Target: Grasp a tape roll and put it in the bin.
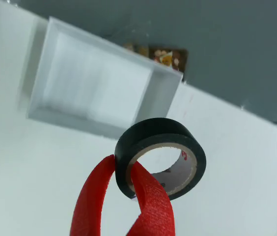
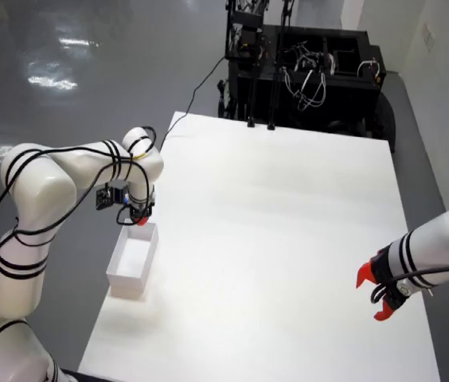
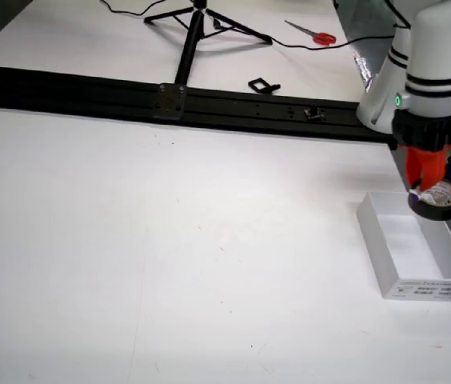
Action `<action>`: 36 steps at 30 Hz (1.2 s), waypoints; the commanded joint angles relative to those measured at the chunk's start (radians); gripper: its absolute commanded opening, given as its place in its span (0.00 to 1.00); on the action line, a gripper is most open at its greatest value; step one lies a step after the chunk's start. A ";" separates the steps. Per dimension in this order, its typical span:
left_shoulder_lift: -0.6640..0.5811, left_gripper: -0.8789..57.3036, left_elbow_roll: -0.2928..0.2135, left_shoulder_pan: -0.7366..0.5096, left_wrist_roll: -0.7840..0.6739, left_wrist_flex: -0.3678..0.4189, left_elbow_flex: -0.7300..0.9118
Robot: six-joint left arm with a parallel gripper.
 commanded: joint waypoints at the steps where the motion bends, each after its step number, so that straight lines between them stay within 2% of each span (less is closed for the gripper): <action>1: -0.095 0.00 0.025 0.121 -0.133 0.114 0.091; 5: -0.089 0.01 0.028 0.108 -0.156 0.106 0.091; 8: -0.089 0.05 0.030 0.104 -0.158 0.083 0.091; 14: -0.086 0.29 0.036 0.082 -0.156 -0.035 0.091; 17: -0.085 0.30 0.039 0.078 -0.156 -0.071 0.089; 26: -0.072 0.27 0.058 0.015 -0.156 -0.104 0.087; 31: -0.042 0.01 0.110 -0.154 -0.138 -0.218 0.083; 33: -0.026 0.01 0.111 -0.240 -0.066 -0.276 0.075; 36: 0.024 0.01 0.107 -0.364 0.049 -0.299 0.018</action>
